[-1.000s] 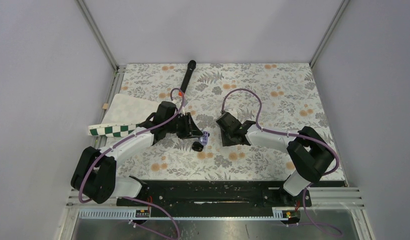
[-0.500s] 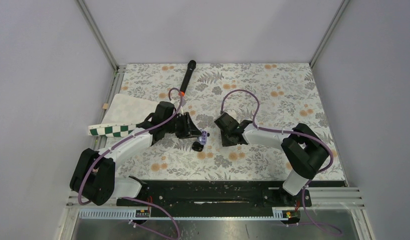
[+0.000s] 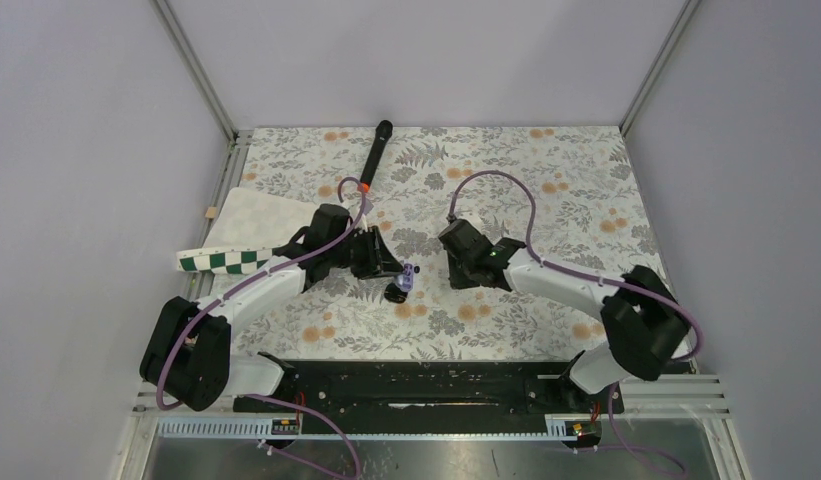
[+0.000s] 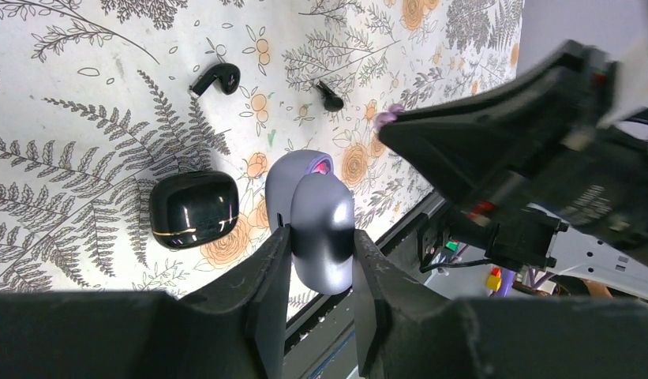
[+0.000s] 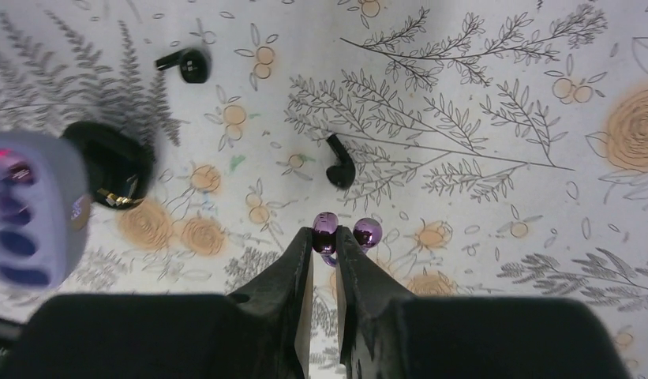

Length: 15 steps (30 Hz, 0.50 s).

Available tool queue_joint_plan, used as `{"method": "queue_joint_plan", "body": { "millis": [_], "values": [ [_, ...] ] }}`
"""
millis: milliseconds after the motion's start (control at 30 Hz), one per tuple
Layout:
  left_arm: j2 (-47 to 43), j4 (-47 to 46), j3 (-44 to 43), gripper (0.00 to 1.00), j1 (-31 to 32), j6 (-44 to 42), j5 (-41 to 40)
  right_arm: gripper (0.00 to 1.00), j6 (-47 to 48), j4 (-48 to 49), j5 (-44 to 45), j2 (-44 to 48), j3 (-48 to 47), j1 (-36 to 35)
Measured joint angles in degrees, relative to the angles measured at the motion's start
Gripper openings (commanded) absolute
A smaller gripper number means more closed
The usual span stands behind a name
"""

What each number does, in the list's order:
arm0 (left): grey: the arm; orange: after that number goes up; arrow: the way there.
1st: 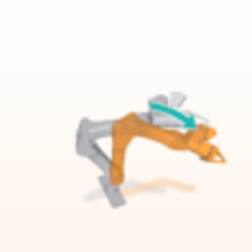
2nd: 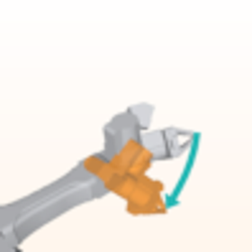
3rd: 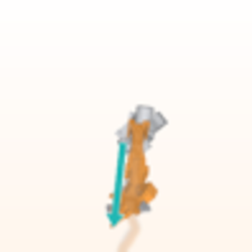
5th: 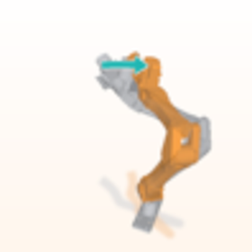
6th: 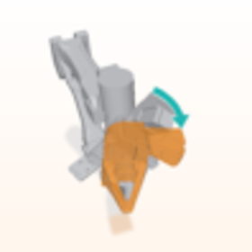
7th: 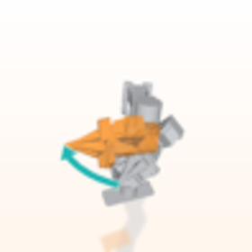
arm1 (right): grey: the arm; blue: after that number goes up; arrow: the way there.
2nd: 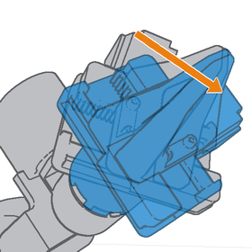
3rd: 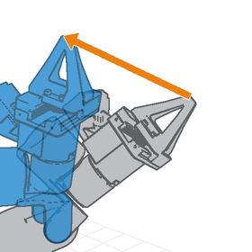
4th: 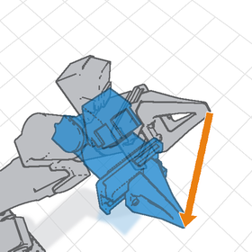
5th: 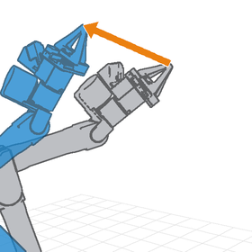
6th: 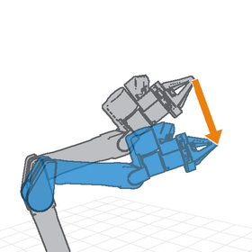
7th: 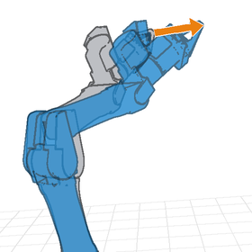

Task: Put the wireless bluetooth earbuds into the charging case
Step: Pick up the left earbud from the center of the board.

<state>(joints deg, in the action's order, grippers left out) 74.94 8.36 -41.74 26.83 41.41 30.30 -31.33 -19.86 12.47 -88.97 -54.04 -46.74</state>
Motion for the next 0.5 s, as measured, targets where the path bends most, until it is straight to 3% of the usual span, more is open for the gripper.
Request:
{"method": "queue_joint_plan", "body": {
  "millis": [233, 500],
  "values": [
    [0.00, 1.07, 0.00, 0.00, 0.00, -0.87, 0.59, 0.12, 2.78, -5.20, -6.91, 9.11, -2.58, -0.02],
    [0.13, 2.56, -1.77, 0.00, 0.00, -1.73, 4.09, 0.13, 8.00, -4.24, -20.74, 9.99, -6.01, -0.09]
  ]
}}
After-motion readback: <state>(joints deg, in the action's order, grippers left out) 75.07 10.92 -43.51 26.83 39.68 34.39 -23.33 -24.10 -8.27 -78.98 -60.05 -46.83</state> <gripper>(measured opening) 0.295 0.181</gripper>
